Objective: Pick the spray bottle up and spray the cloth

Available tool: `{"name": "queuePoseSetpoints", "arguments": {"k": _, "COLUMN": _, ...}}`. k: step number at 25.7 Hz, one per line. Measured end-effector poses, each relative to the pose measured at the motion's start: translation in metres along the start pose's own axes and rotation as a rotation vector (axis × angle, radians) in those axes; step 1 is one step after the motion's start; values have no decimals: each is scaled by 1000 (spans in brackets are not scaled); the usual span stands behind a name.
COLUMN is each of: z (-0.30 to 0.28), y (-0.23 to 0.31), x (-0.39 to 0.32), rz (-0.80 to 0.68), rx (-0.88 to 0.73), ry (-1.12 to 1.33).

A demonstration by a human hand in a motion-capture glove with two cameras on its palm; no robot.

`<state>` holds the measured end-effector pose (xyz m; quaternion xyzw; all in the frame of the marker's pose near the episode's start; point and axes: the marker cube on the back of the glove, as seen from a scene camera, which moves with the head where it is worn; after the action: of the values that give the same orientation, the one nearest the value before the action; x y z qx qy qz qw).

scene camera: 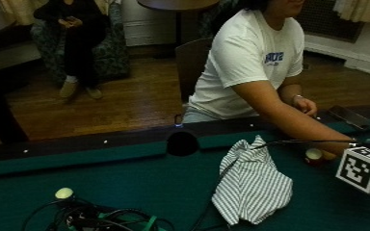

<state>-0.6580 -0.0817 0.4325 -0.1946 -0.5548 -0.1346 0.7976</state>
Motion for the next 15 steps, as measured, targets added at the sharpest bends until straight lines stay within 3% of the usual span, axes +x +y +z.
{"name": "queuePoseSetpoints", "arguments": {"k": 7, "z": -15, "y": 16, "x": 2, "rz": 96, "rx": -164, "ry": -21}}
{"name": "queuePoseSetpoints", "arguments": {"k": 15, "z": -83, "y": 70, "x": 4, "rz": 104, "rx": -273, "ry": 292}}
